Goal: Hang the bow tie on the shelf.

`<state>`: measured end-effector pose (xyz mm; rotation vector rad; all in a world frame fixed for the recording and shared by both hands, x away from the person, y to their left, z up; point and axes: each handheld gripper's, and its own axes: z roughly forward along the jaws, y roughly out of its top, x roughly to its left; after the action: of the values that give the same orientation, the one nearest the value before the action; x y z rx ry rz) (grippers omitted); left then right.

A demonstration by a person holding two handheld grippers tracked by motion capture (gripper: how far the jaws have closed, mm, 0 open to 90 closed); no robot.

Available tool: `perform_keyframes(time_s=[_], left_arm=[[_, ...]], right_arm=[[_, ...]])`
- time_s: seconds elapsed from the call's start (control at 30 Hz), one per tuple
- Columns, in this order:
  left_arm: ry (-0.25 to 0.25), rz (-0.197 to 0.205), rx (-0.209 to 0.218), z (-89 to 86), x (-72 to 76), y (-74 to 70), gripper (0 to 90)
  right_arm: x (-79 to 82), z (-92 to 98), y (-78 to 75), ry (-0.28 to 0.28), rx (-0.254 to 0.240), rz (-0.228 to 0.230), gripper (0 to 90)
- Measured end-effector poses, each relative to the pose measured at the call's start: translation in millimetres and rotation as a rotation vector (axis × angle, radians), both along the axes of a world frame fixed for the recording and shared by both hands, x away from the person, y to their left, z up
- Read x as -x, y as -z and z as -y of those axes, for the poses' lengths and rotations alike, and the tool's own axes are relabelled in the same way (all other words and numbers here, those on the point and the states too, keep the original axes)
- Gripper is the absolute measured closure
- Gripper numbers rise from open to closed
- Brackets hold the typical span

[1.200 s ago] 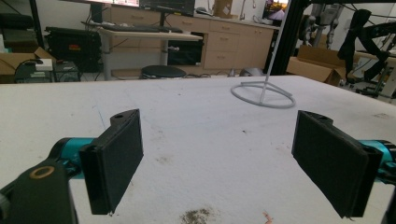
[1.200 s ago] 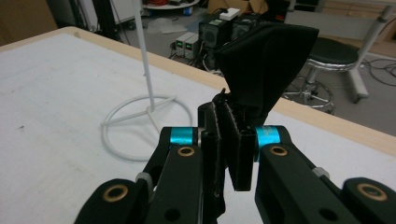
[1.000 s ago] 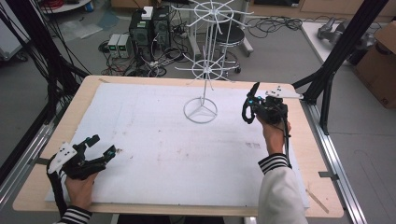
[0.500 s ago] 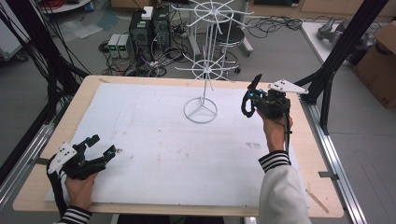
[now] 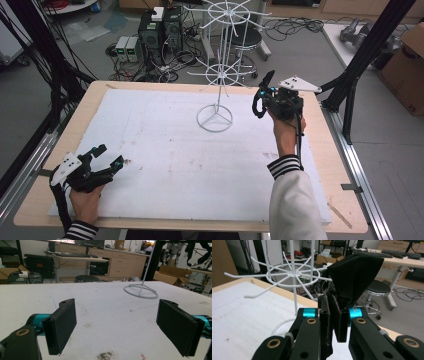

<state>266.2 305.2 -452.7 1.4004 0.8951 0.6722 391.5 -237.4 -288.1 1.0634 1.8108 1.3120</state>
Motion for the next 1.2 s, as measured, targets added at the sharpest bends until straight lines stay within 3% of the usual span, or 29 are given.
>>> perform_keyframes(time_s=[1.03, 1.2], left_arm=[[0.003, -0.004, 0.013, -0.8, -0.3, 0.2, 16.7], [0.006, -0.006, 0.012, -1.7, -0.6, 0.1, 16.8]], right_arm=[[-14.1, -26.2, -14.0, 0.0, 0.028, 0.023, 84.5], [-16.6, -33.2, -12.1, -0.004, 0.05, 0.018, 84.0]])
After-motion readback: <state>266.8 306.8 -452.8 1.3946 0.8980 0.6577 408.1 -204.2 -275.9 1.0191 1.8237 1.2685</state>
